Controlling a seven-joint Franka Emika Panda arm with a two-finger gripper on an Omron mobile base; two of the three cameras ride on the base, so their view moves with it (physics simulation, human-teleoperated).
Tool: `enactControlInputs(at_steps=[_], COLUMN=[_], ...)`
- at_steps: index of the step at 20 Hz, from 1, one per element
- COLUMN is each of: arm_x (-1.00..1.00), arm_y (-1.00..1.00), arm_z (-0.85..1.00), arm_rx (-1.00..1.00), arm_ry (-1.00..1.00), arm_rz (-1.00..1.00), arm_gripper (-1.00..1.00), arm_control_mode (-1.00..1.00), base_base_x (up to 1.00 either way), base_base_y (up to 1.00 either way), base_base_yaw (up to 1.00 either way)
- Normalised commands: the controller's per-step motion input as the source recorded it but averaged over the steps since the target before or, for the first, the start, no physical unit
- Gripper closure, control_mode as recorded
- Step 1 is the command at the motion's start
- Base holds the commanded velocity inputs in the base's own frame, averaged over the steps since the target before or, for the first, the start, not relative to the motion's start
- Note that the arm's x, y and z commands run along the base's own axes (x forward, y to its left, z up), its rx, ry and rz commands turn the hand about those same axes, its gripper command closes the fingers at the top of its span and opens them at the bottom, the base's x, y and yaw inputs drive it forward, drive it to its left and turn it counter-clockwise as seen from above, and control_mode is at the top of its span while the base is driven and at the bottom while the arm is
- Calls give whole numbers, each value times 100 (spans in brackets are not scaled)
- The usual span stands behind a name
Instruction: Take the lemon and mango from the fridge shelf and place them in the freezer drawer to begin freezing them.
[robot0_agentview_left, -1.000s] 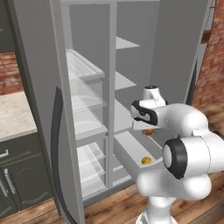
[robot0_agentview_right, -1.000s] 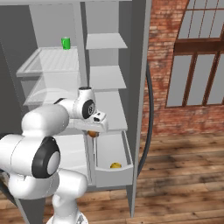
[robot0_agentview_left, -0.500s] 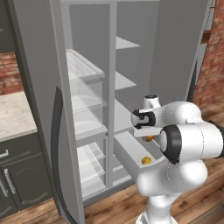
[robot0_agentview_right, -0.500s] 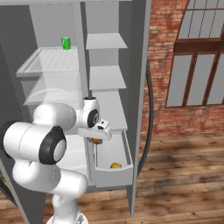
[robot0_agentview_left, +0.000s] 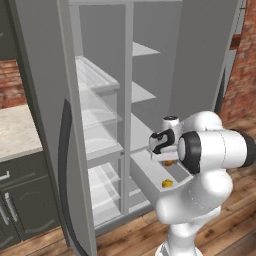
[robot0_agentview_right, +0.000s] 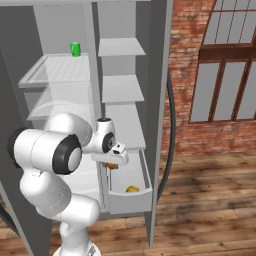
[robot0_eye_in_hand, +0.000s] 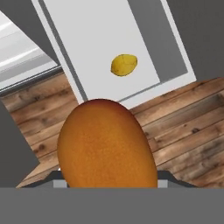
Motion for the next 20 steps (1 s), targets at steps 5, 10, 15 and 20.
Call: enactControlInputs(at_steps=[5,10,15,20], arm_x=[8,22,25,16], arm_y=[-3,-1,-1,-1], arm_z=[-32,-42,-35,-27], arm_rx=[0,0,0,0], arm_ry=[-1,-7,-7,-8], arm_rz=[0,0,0,0], arm_gripper=[100,100,100,100], arm_control_mode=[-100,-100,-100,-100], base_base_x=[0,0,0,0], base_base_y=[0,0,0,0], base_base_yaw=[0,0,0,0])
